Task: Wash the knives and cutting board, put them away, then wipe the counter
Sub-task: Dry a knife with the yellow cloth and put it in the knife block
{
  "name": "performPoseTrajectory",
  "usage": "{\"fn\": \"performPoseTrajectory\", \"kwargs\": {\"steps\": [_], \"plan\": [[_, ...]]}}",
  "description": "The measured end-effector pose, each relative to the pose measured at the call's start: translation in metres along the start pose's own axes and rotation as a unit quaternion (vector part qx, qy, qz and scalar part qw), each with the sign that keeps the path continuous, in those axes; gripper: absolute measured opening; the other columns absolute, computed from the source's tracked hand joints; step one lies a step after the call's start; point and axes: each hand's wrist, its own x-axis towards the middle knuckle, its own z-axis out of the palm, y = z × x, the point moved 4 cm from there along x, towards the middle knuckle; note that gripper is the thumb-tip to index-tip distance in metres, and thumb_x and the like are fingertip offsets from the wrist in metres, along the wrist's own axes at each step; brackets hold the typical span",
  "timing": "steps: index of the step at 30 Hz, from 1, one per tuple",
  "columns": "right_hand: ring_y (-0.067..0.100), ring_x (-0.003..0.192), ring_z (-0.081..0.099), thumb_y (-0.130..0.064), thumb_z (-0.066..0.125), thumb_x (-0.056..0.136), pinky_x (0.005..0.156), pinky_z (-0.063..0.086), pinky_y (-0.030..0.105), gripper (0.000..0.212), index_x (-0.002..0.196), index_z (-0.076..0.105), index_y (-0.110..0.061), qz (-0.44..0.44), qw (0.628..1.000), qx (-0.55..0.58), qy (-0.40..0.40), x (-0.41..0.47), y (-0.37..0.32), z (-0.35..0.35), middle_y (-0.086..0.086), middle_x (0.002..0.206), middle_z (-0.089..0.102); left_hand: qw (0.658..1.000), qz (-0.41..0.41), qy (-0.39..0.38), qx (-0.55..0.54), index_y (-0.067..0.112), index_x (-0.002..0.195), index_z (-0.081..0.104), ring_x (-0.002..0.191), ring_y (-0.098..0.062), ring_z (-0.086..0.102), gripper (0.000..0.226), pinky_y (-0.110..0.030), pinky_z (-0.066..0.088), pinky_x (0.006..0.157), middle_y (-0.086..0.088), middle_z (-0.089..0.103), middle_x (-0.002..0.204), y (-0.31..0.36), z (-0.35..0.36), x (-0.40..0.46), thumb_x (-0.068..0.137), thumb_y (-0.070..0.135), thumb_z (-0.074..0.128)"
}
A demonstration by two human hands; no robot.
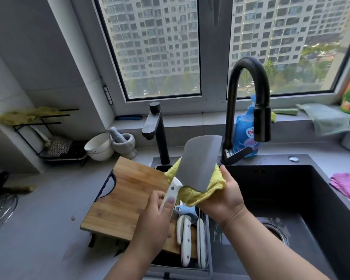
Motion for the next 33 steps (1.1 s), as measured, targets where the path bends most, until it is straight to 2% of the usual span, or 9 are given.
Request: {"fn": "performPoseTrajectory", "kwargs": {"steps": [3, 8, 12, 17, 20, 23, 25, 28, 33], "plan": [[0.035, 0.118, 0.055, -0.058, 0.032, 0.092, 0.103, 0.04, 0.053, 0.063, 0.129, 0.058, -0.014, -0.013, 1.0, 0.008, 0.017, 0.002, -0.005, 0.0, 0.015, 0.132, 0.058, 0.992, 0.065, 0.006, 0.112, 0.03, 0.088, 0.044, 0.048, -0.008, 0.042, 0.026, -0.032, 0.041, 0.052, 0.012, 0.047, 0.052, -0.004, -0.003, -0.001, 0.095, 0.054, 0.034], [0.034, 0.108, 0.06, -0.058, 0.032, 0.093, 0.085, 0.043, 0.061, 0.063, 0.129, 0.055, -0.012, -0.069, 0.996, 0.021, 0.043, 0.008, -0.024, -0.003, 0.019, 0.126, 0.06, 0.99, 0.025, -0.04, 0.133, 0.03, 0.086, 0.045, 0.053, -0.012, 0.042, 0.028, -0.03, 0.036, 0.053, 0.007, 0.045, 0.061, -0.015, -0.007, -0.003, 0.097, 0.053, 0.032], [0.037, 0.121, 0.052, -0.053, 0.038, 0.093, 0.101, 0.039, 0.052, 0.061, 0.132, 0.053, -0.008, -0.08, 0.993, 0.034, 0.074, 0.008, -0.036, -0.012, 0.021, 0.131, 0.056, 0.991, -0.029, -0.069, 0.107, 0.022, 0.089, 0.048, 0.056, -0.013, 0.044, 0.038, -0.028, 0.039, 0.05, 0.004, 0.046, 0.064, -0.027, -0.014, -0.008, 0.095, 0.056, 0.033], [0.035, 0.103, 0.061, -0.035, 0.039, 0.099, 0.083, 0.046, 0.053, 0.044, 0.122, 0.056, -0.001, -0.095, 0.983, -0.015, 0.155, 0.017, -0.052, -0.023, 0.021, 0.113, 0.066, 0.964, -0.22, -0.097, -0.113, 0.028, 0.107, 0.059, 0.041, -0.011, 0.031, 0.031, -0.019, 0.023, 0.04, -0.002, 0.045, 0.055, -0.041, -0.014, -0.024, 0.095, 0.052, 0.043], [0.032, 0.095, 0.063, -0.022, 0.04, 0.101, 0.08, 0.048, 0.051, 0.035, 0.128, 0.051, -0.003, -0.119, 0.963, -0.092, 0.225, 0.026, -0.057, -0.034, 0.018, 0.121, 0.061, 0.917, -0.289, -0.112, -0.249, 0.027, 0.113, 0.057, 0.038, -0.011, 0.03, 0.034, -0.014, 0.018, 0.041, -0.004, 0.041, 0.054, -0.046, -0.005, -0.033, 0.089, 0.051, 0.056], [0.024, 0.082, 0.063, -0.019, 0.049, 0.099, 0.063, 0.052, 0.04, 0.022, 0.115, 0.057, -0.006, -0.126, 0.938, -0.165, 0.278, 0.034, -0.051, -0.041, 0.012, 0.101, 0.064, 0.855, -0.334, -0.096, -0.386, 0.016, 0.112, 0.051, 0.033, -0.007, 0.031, 0.034, -0.008, 0.017, 0.033, -0.004, 0.038, 0.055, -0.047, 0.002, -0.036, 0.083, 0.026, 0.065], [0.025, 0.079, 0.063, -0.021, 0.054, 0.097, 0.067, 0.054, 0.041, 0.024, 0.115, 0.057, -0.005, -0.119, 0.923, -0.219, 0.292, 0.037, -0.043, -0.041, 0.011, 0.091, 0.063, 0.815, -0.35, -0.088, -0.454, 0.015, 0.105, 0.049, 0.031, -0.007, 0.033, 0.034, -0.008, 0.019, 0.029, -0.004, 0.038, 0.056, -0.043, 0.004, -0.036, 0.075, 0.017, 0.065], [0.031, 0.085, 0.066, -0.032, 0.064, 0.09, 0.082, 0.055, 0.049, 0.037, 0.109, 0.058, -0.002, -0.096, 0.9, -0.299, 0.302, 0.04, -0.032, -0.037, 0.014, 0.094, 0.066, 0.775, -0.361, -0.085, -0.512, 0.01, 0.096, 0.046, 0.03, -0.009, 0.036, 0.026, -0.011, 0.023, 0.024, -0.006, 0.039, 0.058, -0.036, 0.008, -0.034, 0.075, 0.013, 0.06], [0.03, 0.085, 0.067, -0.056, 0.059, 0.085, 0.084, 0.055, 0.045, 0.05, 0.088, 0.061, -0.006, -0.058, 0.845, -0.441, 0.296, 0.047, -0.022, -0.028, 0.012, 0.089, 0.067, 0.785, -0.327, -0.066, -0.521, 0.002, 0.103, 0.05, 0.032, -0.008, 0.039, 0.031, -0.013, 0.026, 0.025, -0.008, 0.045, 0.064, -0.026, 0.015, -0.028, 0.073, 0.008, 0.055]]}}
